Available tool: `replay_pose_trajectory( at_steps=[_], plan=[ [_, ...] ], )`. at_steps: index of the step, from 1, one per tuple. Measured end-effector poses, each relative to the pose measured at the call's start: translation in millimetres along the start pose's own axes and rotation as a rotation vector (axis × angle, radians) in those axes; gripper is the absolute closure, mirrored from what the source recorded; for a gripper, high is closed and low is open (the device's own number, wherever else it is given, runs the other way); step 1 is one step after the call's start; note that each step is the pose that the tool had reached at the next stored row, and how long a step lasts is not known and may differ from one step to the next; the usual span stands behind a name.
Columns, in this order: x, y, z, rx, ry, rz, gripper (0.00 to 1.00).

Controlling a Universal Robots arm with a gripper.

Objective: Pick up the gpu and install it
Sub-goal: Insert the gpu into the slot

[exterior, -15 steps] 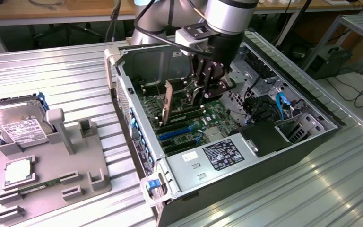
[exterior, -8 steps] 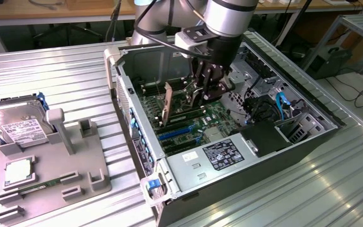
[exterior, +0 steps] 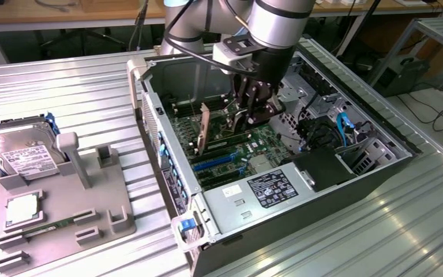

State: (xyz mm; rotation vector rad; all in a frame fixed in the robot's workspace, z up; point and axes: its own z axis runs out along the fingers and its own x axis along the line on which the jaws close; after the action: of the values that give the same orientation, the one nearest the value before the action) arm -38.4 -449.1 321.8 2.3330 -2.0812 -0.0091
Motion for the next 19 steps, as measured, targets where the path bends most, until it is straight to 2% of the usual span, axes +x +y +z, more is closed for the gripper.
replay_pose_trajectory(
  at_steps=[19],
  plan=[
    [0.0,-0.1,10.1,0.0,0.0,0.0,0.73]
  ],
)
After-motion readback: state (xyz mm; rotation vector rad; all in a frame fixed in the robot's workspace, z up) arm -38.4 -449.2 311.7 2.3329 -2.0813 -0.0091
